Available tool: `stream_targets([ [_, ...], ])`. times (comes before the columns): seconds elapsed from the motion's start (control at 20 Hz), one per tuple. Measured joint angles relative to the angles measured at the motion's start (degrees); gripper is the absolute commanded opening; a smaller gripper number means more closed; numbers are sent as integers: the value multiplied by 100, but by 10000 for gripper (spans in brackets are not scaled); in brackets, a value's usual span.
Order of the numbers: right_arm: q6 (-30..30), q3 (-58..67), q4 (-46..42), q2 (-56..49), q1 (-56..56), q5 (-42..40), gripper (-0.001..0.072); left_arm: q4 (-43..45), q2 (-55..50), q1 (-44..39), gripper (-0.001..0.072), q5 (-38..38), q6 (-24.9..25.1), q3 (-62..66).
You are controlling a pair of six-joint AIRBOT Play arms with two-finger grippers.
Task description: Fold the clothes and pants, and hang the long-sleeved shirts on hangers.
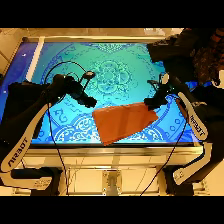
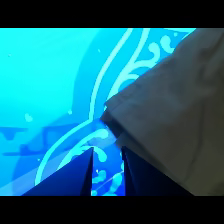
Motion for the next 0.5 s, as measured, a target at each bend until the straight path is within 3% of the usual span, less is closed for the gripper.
stream_targets([
  [0.25,990,793,-2122,192,-417,177,16,4,0,0,229,2,0,0],
  [0.5,1384,1285,-2973,245,-1615,874,17,153,0,0,229,2,-2,0],
])
